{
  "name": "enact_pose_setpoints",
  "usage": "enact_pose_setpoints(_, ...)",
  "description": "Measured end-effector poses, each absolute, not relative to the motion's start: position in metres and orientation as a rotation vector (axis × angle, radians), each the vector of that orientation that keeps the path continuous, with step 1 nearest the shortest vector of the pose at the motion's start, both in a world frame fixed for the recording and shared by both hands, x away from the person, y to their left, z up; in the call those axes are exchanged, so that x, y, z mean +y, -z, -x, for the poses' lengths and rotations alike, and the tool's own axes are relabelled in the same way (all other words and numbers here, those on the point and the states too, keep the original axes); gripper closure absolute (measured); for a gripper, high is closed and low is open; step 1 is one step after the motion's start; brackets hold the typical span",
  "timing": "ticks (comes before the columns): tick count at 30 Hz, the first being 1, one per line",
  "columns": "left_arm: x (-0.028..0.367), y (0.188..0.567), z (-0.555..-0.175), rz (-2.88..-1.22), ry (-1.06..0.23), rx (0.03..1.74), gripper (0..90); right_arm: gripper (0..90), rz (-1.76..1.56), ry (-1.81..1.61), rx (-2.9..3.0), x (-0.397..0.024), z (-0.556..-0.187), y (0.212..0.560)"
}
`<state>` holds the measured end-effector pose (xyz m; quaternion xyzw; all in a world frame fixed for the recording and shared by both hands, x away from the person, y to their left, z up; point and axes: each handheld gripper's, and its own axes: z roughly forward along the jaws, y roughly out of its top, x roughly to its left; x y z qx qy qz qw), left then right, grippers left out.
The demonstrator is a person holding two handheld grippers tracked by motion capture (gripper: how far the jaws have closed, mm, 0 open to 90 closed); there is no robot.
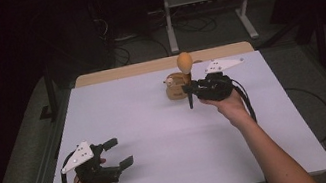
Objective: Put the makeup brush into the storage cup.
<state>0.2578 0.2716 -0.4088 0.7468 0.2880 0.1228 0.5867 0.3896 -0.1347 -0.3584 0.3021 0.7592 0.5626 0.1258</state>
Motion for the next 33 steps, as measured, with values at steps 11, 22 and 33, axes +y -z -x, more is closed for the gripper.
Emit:
enact_pose_setpoints(11,0.273,0.41,-0.259,-1.748,-0.297,0.676,12.2,73.3,-0.908,-1.62,2.166,-0.131,-0.402,0.354)
enact_pose_setpoints(22,0.272,0.411,-0.258,-1.744,-0.288,0.685,12.2,73.3,-0.944,-1.609,2.094,-0.127,-0.415,0.351)
enact_pose_setpoints(33,0.271,0.41,-0.258,-1.75,-0.294,0.683,12.3,73.3,-0.965,-1.599,2.048,-0.123,-0.429,0.347)
